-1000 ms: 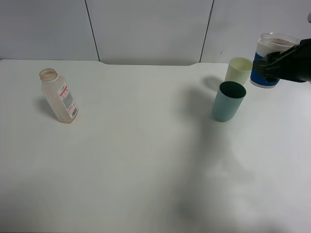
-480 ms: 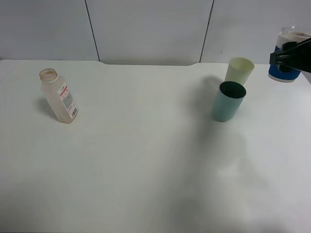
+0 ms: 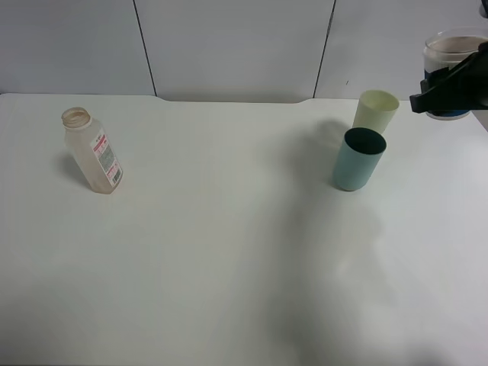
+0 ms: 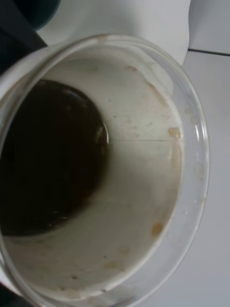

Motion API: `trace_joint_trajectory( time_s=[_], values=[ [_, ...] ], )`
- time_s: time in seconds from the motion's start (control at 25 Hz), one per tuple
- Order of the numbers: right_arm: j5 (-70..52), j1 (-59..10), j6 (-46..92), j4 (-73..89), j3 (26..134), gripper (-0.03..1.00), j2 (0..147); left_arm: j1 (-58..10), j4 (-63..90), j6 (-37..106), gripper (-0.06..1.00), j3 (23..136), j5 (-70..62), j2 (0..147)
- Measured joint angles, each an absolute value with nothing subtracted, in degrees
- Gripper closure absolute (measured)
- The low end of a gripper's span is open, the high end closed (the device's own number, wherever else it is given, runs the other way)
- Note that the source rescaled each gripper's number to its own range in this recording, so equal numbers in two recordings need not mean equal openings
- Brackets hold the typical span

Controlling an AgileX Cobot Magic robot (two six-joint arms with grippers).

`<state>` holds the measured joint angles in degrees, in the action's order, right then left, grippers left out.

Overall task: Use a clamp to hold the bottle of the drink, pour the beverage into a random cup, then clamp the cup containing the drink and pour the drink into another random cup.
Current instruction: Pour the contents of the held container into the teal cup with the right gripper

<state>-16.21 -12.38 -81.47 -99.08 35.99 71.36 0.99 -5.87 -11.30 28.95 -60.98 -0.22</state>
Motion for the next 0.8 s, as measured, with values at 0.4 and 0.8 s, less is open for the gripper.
trace_joint_trajectory(
  time_s=[0.4,0.8],
  values=[
    [-27.41,-20.21,-80.19,-98.98,36.03,0.97,78.91,0.99,-5.87,-11.3,-0.06,28.95,-60.98,-0.22],
    [-35.78,-26.83,-77.82,-98.96,36.03,0.97,84.34,0.99,-5.87,-11.3,-0.06,28.95,-60.98,-0.22]
  ],
)
